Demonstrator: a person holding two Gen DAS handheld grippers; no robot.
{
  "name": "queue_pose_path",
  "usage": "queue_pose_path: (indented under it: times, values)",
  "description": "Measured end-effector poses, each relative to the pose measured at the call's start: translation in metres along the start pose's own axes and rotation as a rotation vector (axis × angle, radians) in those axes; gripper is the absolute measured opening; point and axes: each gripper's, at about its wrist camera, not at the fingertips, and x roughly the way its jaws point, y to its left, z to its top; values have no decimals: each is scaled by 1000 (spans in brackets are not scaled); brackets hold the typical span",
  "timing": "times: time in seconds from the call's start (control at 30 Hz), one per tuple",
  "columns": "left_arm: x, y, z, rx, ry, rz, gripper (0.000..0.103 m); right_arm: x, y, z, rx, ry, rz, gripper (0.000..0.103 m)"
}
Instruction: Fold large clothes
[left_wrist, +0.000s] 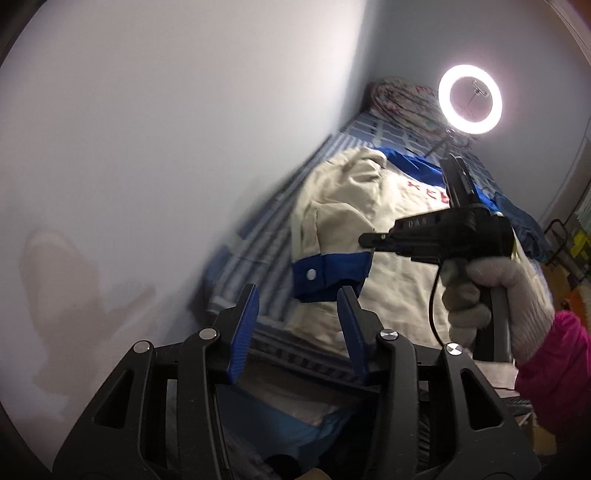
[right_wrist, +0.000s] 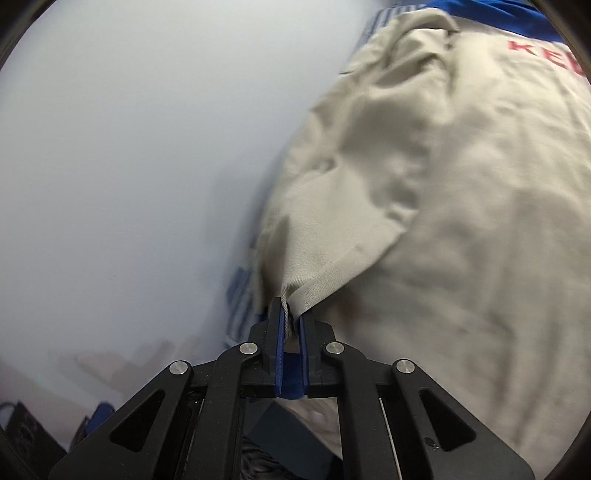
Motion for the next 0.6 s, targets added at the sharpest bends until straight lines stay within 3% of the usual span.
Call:
queue_pose_path:
  times: [0.23,0.37,0.6]
  values:
    - [76,-10,6,-50,136,-80,45,6,-38,-15,72,33,-16,6]
    - [118,-8,9,-81,180,-60,45,4,-43,-14,82,38,2,6]
    - [178,20,12,-229,262,-104,50,2,-64,-9,96,42,30,6]
